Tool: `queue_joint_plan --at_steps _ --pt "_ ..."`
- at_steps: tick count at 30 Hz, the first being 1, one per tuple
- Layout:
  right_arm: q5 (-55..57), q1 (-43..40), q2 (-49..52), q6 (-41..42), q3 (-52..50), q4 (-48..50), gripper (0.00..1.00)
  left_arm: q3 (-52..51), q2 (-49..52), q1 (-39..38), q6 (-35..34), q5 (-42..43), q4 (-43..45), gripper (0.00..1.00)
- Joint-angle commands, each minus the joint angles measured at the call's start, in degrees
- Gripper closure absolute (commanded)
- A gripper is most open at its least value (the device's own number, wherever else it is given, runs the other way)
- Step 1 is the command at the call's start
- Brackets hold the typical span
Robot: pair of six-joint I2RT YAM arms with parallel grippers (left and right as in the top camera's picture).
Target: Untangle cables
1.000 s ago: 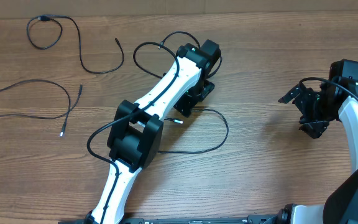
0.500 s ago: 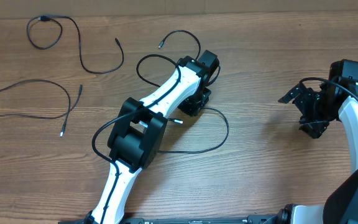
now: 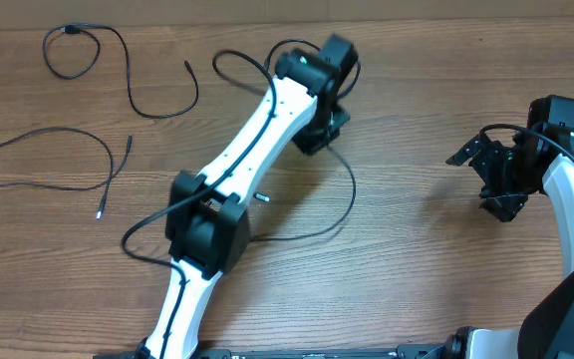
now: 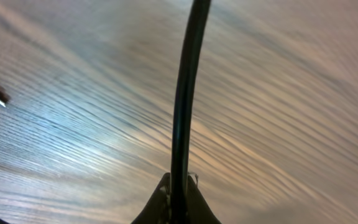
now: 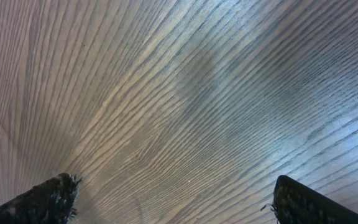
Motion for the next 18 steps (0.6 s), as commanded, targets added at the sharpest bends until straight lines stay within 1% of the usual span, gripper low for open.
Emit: queue_joint_plan --at_steps 1,3,7,11,14,18 --pt "-0.33 0.04 0.26 -0.39 0.87 0.09 0.0 6.67 -9.11 -0.33 13.46 1.09 -0.83 0.96" --pt "-0.33 0.04 0.26 -0.39 0.87 0.09 0.0 7.56 -13.16 -0.96 17.38 2.23 -0.63 0.96" --pt "-0.33 0.04 0.26 -0.39 0.87 0.09 0.0 7.58 -19.58 -2.43 20.81 2.47 -0.28 0.96" --pt "-0.33 0.04 0.26 -0.39 0.87 0.09 0.0 7.58 -26.12 -4.83 25.44 3.85 3.41 0.96" --pt "-0.33 0.04 0.26 -0.39 0.87 0.09 0.0 7.58 -29.53 -5.7 26.97 6.16 5.99 0.96" --pt "-0.33 0.04 0.26 -0.39 0.87 0.09 0.0 7.58 -34.23 -5.86 26.97 5.84 7.45 0.96"
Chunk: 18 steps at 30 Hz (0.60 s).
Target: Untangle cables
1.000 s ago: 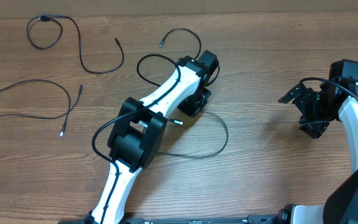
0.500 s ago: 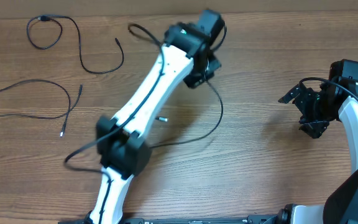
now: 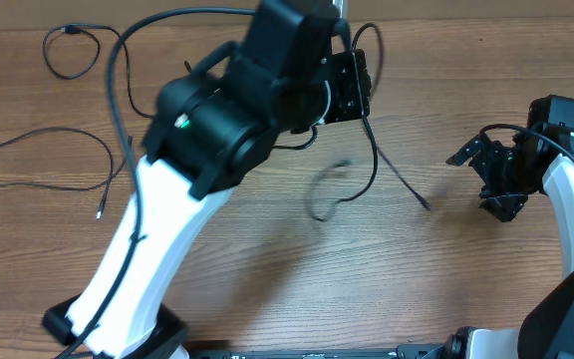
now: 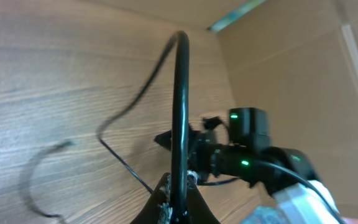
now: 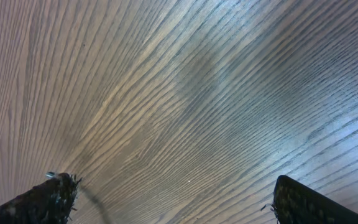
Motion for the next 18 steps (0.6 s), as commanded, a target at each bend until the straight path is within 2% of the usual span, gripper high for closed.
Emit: queue_joint_plan --at_steps 1,6,13,15,18 --pt "-0.31 0.07 0.28 -0.42 0.87 0.09 0.0 0.52 -4.94 0.02 2.67 0.31 0.22 0.96" --pt "-0.31 0.07 0.28 -0.42 0.87 0.09 0.0 0.5 -6.43 0.17 1.01 -5.6 -7.76 0.96" --pt "-0.31 0.07 0.26 -0.42 0.87 0.09 0.0 0.46 -6.05 0.2 -17.18 -15.78 -23.91 0.96" --pt "-0.31 0.07 0.28 -0.42 0.87 0.09 0.0 0.44 -6.05 0.2 -19.37 -16.96 -26.32 0.96" --pt "-0.31 0.07 0.28 -0.42 0.87 0.09 0.0 0.33 -6.05 0.2 -18.45 -14.95 -26.29 0.96"
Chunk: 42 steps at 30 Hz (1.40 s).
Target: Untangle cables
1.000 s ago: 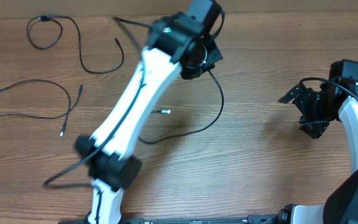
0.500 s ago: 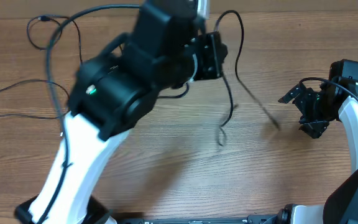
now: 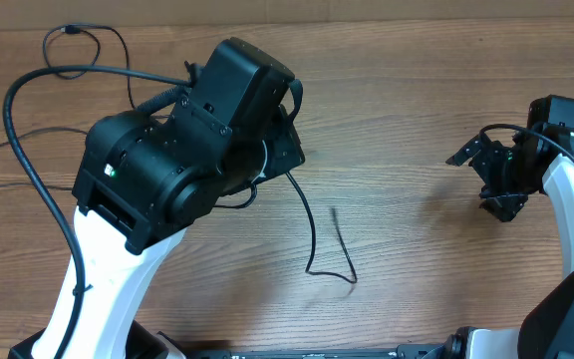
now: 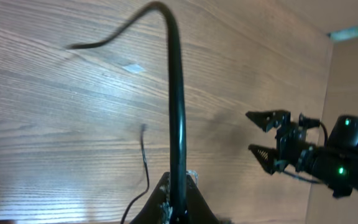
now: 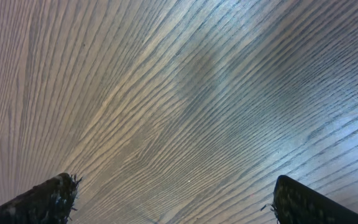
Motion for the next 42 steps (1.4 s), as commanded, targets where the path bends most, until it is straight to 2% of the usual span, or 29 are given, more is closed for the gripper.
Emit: queue_joint_plan --at_steps 1,9,12,20,31,34,37,38,39,42 --pt "-0.33 0.07 0.28 -0.37 0.87 0.07 0.0 0.26 0.13 0.17 -4.22 -1.62 -0.09 0.96" --pt "-0.33 0.07 0.28 -0.37 0.87 0.07 0.0 0.26 -0.37 4.02 -4.37 -1.84 -0.11 0.96" --pt "-0.33 0.07 0.28 -0.37 0.87 0.07 0.0 0.26 -0.46 8.13 -3.39 -1.53 -0.09 0.96" --pt "-0.33 0.07 0.28 -0.37 0.87 0.09 0.0 -0.33 -0.66 21.99 2.56 6.71 -0.09 0.96" --pt "-0.33 0.11 0.28 -0.37 0.87 0.09 0.0 -8.61 -0.66 36.04 5.05 6.69 -0.11 0.96" --pt "-0.33 0.11 0.28 -0.37 0.87 0.07 0.0 -12.09 -0.66 39.17 9.29 6.71 -0.09 0.95" --pt "-0.33 0.11 0.28 -0.37 0.87 0.07 0.0 -15.56 -0.66 40.74 17.05 7.5 -0.09 0.96" --pt "-0.33 0.11 0.28 -0.37 0.87 0.07 0.0 -16.61 -0.66 40.76 21.03 8.87 -0.09 0.96" --pt "-0.33 0.11 0.28 -0.37 0.87 0.07 0.0 -17.73 -0.66 40.72 28.02 12.83 -0.09 0.96" --pt "-0.33 0.11 0.28 -0.37 0.87 0.07 0.0 -18.51 -0.66 40.3 39.47 22.12 -0.09 0.96"
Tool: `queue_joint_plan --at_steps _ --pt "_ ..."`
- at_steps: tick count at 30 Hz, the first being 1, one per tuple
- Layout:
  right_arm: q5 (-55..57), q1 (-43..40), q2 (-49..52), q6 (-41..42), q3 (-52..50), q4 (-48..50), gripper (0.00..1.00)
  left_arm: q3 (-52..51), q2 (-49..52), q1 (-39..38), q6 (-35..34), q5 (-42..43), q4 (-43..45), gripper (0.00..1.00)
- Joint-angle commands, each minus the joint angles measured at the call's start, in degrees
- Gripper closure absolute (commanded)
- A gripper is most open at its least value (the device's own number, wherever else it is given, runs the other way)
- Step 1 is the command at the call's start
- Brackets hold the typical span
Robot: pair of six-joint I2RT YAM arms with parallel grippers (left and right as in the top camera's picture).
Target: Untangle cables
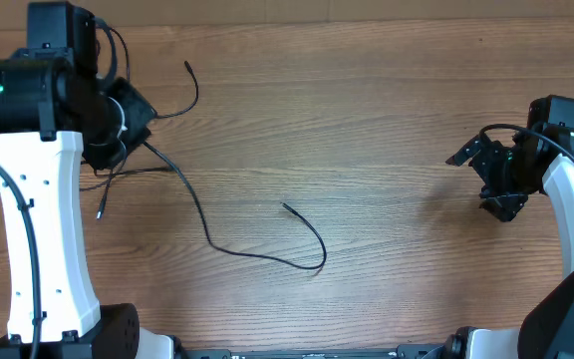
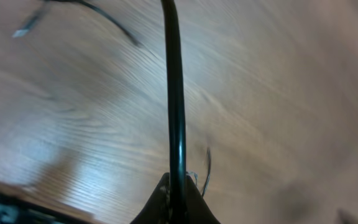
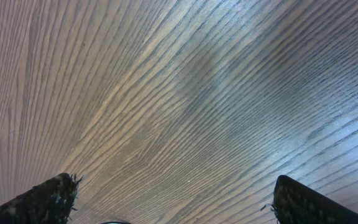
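Note:
My left gripper is at the far left of the table, shut on a long black cable. From the gripper that cable runs down and right across the wood and curls back to a free end near the middle. In the left wrist view the cable rises straight up from the shut left gripper. A second thin cable curves behind the left arm, and a third cable ends below the gripper. My right gripper stands open at the right, its fingers wide apart over bare wood.
The wooden table fills the overhead view. The white left arm stands along the left edge and covers part of the other cables. Another cable piece crosses the top left of the left wrist view.
My left gripper, still shut on the cable, has gone from above the table's middle left to the far left. The cable, then dangling, now lies stretched over the wood. The right arm is unchanged.
My left gripper was first low at the table's centre, shut on the cable looping round it. Then it was raised with the cable hanging free, then further left. Now it is at the far left, the cable trailing to the middle. The right gripper stayed open throughout.

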Motion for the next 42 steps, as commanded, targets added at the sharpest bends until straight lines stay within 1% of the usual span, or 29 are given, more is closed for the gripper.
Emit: queue_joint_plan --at_steps 1,2,4,8,13,16,20,22,23,24,26,29,32,34,36,38,40,42 --pt "-0.33 0.09 0.28 -0.24 0.87 0.09 0.0 -0.96 -0.66 -0.61 21.79 14.82 -0.07 0.96" --pt "-0.33 0.09 0.28 -0.24 0.87 0.11 0.0 -0.96 -0.66 -0.79 25.55 18.93 -0.07 0.96" --pt "-0.33 0.09 0.28 -0.24 0.87 0.09 0.0 -0.96 -0.66 -0.9 26.47 19.61 -0.07 0.96" --pt "-0.33 0.09 0.28 -0.24 0.87 0.09 0.0 -0.96 -0.66 -0.83 26.4 17.73 -0.07 0.96" --pt "-0.33 0.09 0.28 -0.24 0.87 0.09 0.0 -0.96 -0.66 -0.79 26.45 12.46 -0.07 0.96" --pt "-0.33 0.09 0.28 -0.24 0.87 0.11 0.0 -0.96 -0.66 -0.9 26.91 13.27 0.39 0.96" --pt "-0.33 0.09 0.28 -0.24 0.87 0.09 0.0 -0.98 -0.66 -0.94 34.16 18.91 2.32 0.96" --pt "-0.33 0.09 0.28 -0.24 0.87 0.09 0.0 -1.11 -0.66 -0.94 35.82 20.55 3.98 0.96" --pt "-0.33 0.09 0.28 -0.24 0.87 0.09 0.0 -1.22 -0.66 -0.92 35.19 20.5 4.66 0.96" --pt "-0.33 0.09 0.28 -0.24 0.87 0.09 0.0 -1.44 -0.42 -0.94 32.41 20.11 6.08 0.95" --pt "-0.33 0.09 0.28 -0.24 0.87 0.09 0.0 -1.7 0.2 -0.94 29.99 19.93 7.93 0.96" --pt "-0.33 0.09 0.28 -0.24 0.87 0.09 0.0 -2.16 1.51 -0.94 27.36 19.96 9.79 0.96" --pt "-0.33 0.09 0.28 -0.24 0.87 0.09 0.0 -2.29 3.67 -0.92 26.77 19.93 12.5 0.96" --pt "-0.33 0.09 0.28 -0.24 0.87 0.09 0.0 -2.29 4.98 -0.87 24.48 19.93 14.64 0.96" --pt "-0.33 0.09 0.28 -0.24 0.87 0.09 0.0 -2.29 6.38 -0.87 18.56 19.98 17.84 0.96" --pt "-0.33 0.09 0.28 -0.24 0.87 0.09 0.0 -2.29 7.87 -0.87 10.43 20.63 23.23 0.96" --pt "-0.33 0.09 0.28 -0.24 0.87 0.09 0.0 -2.29 9.25 -0.87 3.87 22.36 31.28 0.96" --pt "-0.33 0.09 0.28 -0.24 0.87 0.09 0.0 -2.29 10.71 -0.87 -1.33 26.91 41.86 0.96"
